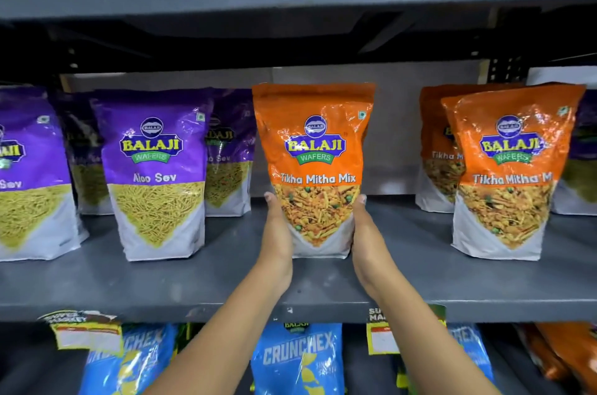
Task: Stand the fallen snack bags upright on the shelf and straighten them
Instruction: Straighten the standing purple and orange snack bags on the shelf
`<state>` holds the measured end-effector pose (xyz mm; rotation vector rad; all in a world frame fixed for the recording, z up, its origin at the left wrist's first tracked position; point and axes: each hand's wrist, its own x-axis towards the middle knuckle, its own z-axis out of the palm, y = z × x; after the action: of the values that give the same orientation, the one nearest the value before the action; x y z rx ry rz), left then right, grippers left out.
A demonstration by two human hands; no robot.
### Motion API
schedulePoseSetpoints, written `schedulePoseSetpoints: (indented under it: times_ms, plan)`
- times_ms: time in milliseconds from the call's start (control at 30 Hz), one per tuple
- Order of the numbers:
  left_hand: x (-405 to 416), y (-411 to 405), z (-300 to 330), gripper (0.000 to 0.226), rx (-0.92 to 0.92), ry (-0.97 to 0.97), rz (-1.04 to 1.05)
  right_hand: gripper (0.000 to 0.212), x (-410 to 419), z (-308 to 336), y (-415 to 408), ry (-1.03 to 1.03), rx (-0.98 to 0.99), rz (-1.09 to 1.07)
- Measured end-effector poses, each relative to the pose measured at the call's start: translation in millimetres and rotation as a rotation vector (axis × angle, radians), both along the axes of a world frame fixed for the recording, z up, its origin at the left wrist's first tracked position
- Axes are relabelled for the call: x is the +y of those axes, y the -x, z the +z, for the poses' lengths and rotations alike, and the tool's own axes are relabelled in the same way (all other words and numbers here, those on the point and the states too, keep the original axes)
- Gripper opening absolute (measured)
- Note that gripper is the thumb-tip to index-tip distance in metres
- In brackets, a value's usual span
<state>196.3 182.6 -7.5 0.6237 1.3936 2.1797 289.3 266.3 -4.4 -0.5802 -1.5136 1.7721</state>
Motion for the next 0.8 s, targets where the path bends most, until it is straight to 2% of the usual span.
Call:
schedulePoseSetpoints:
  times_ms: [67,200,300,367,433,500,567,633,733,800]
  plan:
    - [8,-10,-1,0.068,0.011,0.019,-0.026,0.043,7,1,-8,-0.017,-0.008,-0.039]
    - [18,-23,-2,0.059,0.053,0.017,-0.024,0.042,6,0,-19,-0.021,0.02,-0.071]
    - [16,-24,-1,0.054,0.003,0.006,-0.032,0.042,4,2,-20,0.023,0.026,-0.105]
    - [10,-17,-3,0.061,-0.062,-0.008,-0.045,0.044,-1,2,-21,0.042,0.013,-0.226]
    - [-8,-8,-1,0.055,-0.051,-0.057,-0.001,0.042,-16,-2,-22,-0.034,0.146,-0.449]
    - [-36,4,4,0.066,0.09,-0.095,0.152,0.036,-42,-3,-18,-0.194,0.371,-0.546]
    - [-65,27,7,0.059,0.159,-0.222,0.335,0.027,-64,-2,3,-0.257,0.455,-0.416]
    - [-94,55,10,0.049,0.19,-0.353,0.5,0.027,-83,-1,35,-0.275,0.389,-0.223]
    - [-136,106,12,0.047,0.245,-0.397,0.692,0.053,-106,-7,91,-0.199,0.15,0.065]
    - [-155,147,8,0.061,0.166,-0.356,0.692,0.079,-121,-12,128,-0.147,-0.026,0.226]
